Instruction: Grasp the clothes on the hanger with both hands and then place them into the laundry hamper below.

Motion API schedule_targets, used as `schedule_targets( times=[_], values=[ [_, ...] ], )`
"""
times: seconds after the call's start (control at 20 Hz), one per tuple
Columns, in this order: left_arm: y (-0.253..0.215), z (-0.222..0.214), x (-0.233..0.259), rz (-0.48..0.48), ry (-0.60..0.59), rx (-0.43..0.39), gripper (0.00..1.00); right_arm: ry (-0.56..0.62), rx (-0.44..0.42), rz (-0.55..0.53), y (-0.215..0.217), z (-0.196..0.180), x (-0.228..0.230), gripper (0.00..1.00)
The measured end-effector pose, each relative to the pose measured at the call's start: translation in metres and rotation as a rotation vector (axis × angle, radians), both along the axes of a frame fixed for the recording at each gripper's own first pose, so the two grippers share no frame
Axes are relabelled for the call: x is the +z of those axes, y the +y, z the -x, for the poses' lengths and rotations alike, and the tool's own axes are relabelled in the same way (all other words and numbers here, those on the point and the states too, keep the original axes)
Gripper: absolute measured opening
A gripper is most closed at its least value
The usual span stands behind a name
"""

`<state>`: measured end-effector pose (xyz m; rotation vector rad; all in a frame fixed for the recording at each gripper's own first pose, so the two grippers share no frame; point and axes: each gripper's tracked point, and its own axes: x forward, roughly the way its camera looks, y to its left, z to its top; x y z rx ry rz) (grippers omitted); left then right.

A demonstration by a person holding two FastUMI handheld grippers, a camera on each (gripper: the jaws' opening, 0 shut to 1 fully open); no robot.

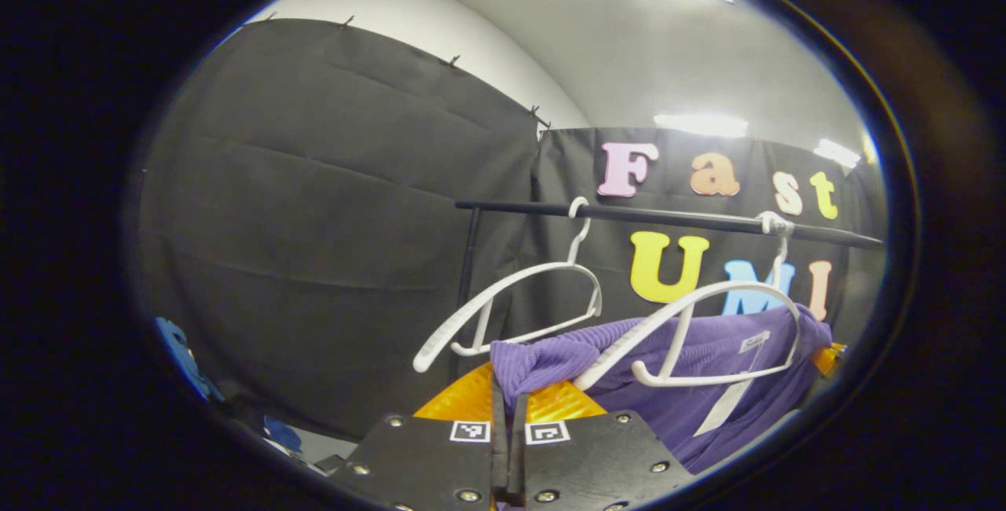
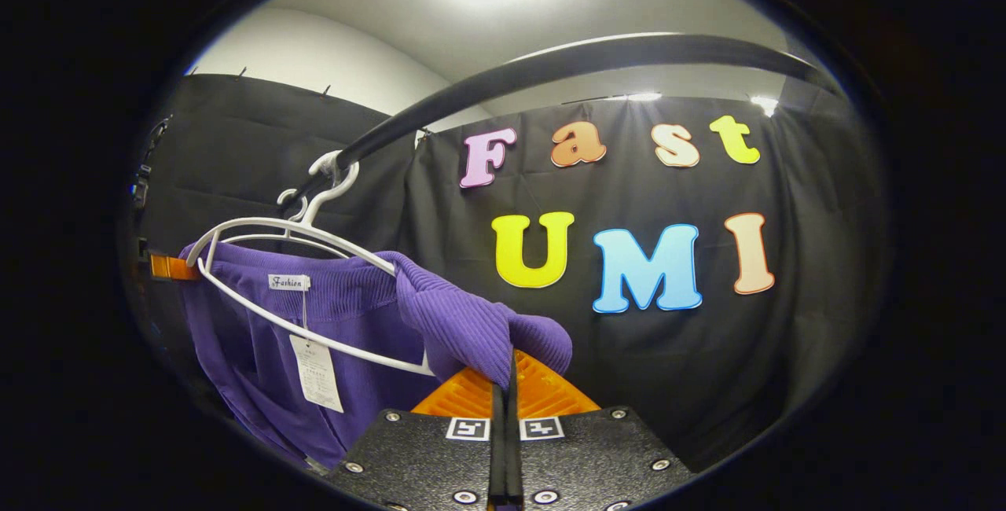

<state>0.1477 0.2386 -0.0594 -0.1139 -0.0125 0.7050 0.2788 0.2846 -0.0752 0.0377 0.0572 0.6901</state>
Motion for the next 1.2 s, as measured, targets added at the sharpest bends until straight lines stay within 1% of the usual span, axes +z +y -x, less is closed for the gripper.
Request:
schedule_targets(
  times=[0.1,0.15,0.2,0.25,0.3,0.35,0.4,0.45,0.5,0.65,0.7,0.75,0.8,0.85,1.0,1.2],
  values=[
    [-0.006,-0.005,-0.013,0.008,0.007,-0.043,0.05,-0.018,-0.035,0.020,-0.007,0.006,0.011,0.00],
    [-0.006,-0.009,-0.027,0.029,0.013,-0.065,0.06,-0.033,-0.059,0.035,-0.012,0.008,0.015,0.00],
    [-0.010,-0.010,-0.041,0.068,0.018,-0.087,0.01,-0.031,-0.077,0.048,-0.015,0.015,0.017,0.00],
    [-0.021,-0.008,-0.054,0.101,0.018,-0.115,0.05,-0.026,-0.085,0.053,-0.017,0.022,0.020,0.00],
    [-0.027,-0.005,-0.062,0.116,0.011,-0.138,0.01,-0.035,-0.094,0.059,-0.020,0.029,0.024,0.00],
    [-0.031,-0.006,-0.071,0.123,0.011,-0.156,0.06,-0.055,-0.104,0.073,-0.023,0.033,0.030,0.00],
    [-0.037,-0.007,-0.080,0.132,0.017,-0.175,0.01,-0.080,-0.114,0.087,-0.025,0.036,0.034,0.00],
    [-0.044,-0.009,-0.084,0.141,0.022,-0.196,0.01,-0.095,-0.123,0.092,-0.026,0.038,0.039,0.00],
    [-0.052,-0.016,-0.084,0.140,0.020,-0.213,0.05,-0.101,-0.128,0.090,-0.025,0.039,0.041,0.00],
    [-0.066,-0.028,-0.082,0.143,0.006,-0.261,0.05,-0.101,-0.142,0.080,-0.029,0.038,0.042,0.00],
    [-0.072,-0.031,-0.082,0.148,0.005,-0.285,0.01,-0.093,-0.151,0.079,-0.031,0.035,0.040,0.00],
    [-0.076,-0.030,-0.080,0.150,0.003,-0.295,0.01,-0.083,-0.162,0.075,-0.034,0.031,0.039,0.00],
    [-0.078,-0.031,-0.078,0.151,-0.001,-0.303,0.05,-0.078,-0.178,0.068,-0.039,0.027,0.039,0.00],
    [-0.079,-0.027,-0.077,0.150,-0.001,-0.308,0.01,-0.072,-0.192,0.059,-0.044,0.025,0.041,0.00],
    [-0.087,-0.016,-0.073,0.143,0.007,-0.312,0.01,-0.090,-0.237,0.053,-0.063,0.012,0.042,0.00],
    [-0.094,-0.036,-0.076,0.145,0.019,-0.304,0.01,-0.111,-0.275,0.074,-0.081,-0.012,0.034,0.00]
  ],
)
